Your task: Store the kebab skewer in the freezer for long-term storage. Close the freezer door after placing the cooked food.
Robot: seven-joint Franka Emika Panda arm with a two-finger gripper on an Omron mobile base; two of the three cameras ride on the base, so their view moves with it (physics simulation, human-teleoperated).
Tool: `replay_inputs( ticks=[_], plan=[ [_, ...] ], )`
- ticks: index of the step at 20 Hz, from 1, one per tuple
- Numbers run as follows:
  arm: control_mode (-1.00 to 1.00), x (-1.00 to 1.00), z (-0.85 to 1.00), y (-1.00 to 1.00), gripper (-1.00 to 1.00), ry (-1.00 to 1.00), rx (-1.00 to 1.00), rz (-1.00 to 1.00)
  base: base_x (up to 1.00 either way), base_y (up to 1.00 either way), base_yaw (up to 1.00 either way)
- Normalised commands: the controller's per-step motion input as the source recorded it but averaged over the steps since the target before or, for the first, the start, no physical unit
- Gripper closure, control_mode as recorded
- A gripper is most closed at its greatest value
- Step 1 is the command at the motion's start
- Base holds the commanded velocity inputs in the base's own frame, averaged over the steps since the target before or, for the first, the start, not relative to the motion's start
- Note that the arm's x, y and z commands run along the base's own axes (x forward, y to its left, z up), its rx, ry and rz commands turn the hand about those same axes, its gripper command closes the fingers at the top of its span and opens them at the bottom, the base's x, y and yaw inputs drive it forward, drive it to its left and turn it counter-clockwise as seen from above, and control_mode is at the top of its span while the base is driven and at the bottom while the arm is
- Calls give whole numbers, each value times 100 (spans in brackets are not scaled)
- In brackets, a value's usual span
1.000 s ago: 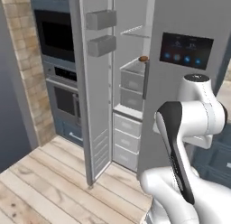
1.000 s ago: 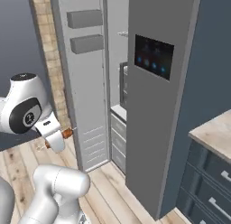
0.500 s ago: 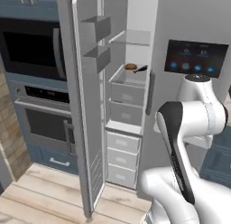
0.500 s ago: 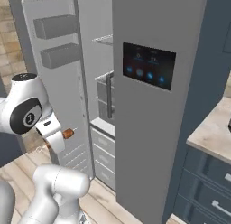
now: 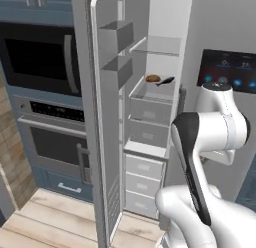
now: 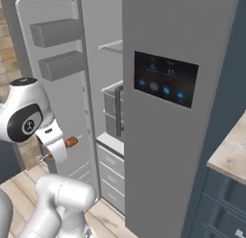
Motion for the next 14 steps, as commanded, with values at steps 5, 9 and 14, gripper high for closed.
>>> replay_inputs(
  ticks=[5,9,14],
  plan=[
    [100,0,0,0,100,0,0,0,45,19,1],
    [100,0,0,0,100,0,0,0,52,18,10],
    [100,0,0,0,100,0,0,0,57,1,13]
  ],
)
